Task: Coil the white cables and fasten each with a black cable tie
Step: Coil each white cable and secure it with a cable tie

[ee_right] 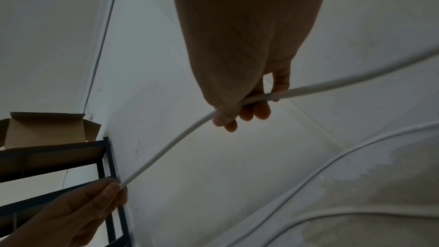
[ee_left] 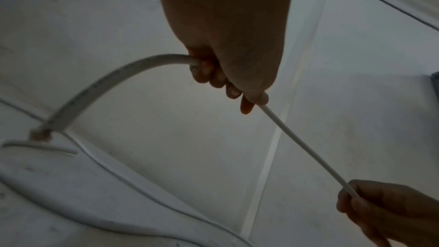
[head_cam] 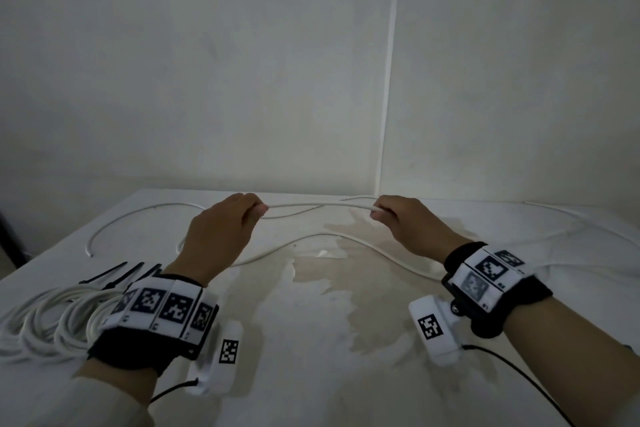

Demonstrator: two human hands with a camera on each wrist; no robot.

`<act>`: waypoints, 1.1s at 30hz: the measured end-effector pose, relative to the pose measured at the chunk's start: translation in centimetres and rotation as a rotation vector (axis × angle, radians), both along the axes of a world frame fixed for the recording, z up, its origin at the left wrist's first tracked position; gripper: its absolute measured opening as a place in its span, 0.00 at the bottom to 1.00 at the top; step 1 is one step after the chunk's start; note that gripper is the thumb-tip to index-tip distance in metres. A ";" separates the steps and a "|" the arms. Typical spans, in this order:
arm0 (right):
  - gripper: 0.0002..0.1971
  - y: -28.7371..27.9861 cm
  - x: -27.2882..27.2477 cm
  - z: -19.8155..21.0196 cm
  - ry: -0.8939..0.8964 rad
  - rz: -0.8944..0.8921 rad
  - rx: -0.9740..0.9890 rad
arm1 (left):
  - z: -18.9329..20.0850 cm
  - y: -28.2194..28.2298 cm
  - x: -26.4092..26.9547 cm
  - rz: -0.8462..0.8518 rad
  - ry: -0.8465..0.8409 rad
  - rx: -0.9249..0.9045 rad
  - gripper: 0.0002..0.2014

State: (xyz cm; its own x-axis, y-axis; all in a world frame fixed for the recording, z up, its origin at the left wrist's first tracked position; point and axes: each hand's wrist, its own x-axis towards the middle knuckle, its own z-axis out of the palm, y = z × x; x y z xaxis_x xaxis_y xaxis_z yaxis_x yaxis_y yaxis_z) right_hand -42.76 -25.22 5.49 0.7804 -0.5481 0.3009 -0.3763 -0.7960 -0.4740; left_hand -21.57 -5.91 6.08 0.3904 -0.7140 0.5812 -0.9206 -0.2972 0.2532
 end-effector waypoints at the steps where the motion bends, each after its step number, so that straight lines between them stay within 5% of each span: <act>1: 0.11 -0.2 -0.5 0.2 -0.006 -0.024 -0.012 | 0.2 0.3 0.2 0.024 0.019 -0.006 0.15; 15: 0.12 -3.1 -5.1 1.8 -0.099 -0.300 -0.180 | 0.3 1.5 -0.6 -0.142 0.439 0.250 0.13; 20: 0.13 -3.8 -6.0 0.8 -0.092 -0.281 -0.130 | 0.0 1.4 -0.5 -0.129 0.624 0.095 0.17; 24: 0.23 -3.0 -5.8 -0.5 0.190 -0.186 -0.444 | 0.2 0.2 -1.4 -0.115 0.643 -0.140 0.16; 29: 0.30 -3.1 -4.9 -1.3 0.175 -0.152 -0.857 | 0.3 -0.8 -2.1 -0.202 0.608 -0.266 0.13; 33: 0.17 -1.5 -3.6 -0.8 0.052 -0.037 -0.960 | 0.5 -1.5 -2.9 -0.293 0.546 -0.300 0.11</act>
State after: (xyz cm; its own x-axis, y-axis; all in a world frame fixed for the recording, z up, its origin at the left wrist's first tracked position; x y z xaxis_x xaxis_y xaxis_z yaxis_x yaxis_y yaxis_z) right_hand -46.34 -26.75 4.65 0.7925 -0.1112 0.5996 -0.4115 -0.8232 0.3912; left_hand -24.52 -7.46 6.54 0.4989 -0.6738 0.5450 -0.6695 0.0997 0.7361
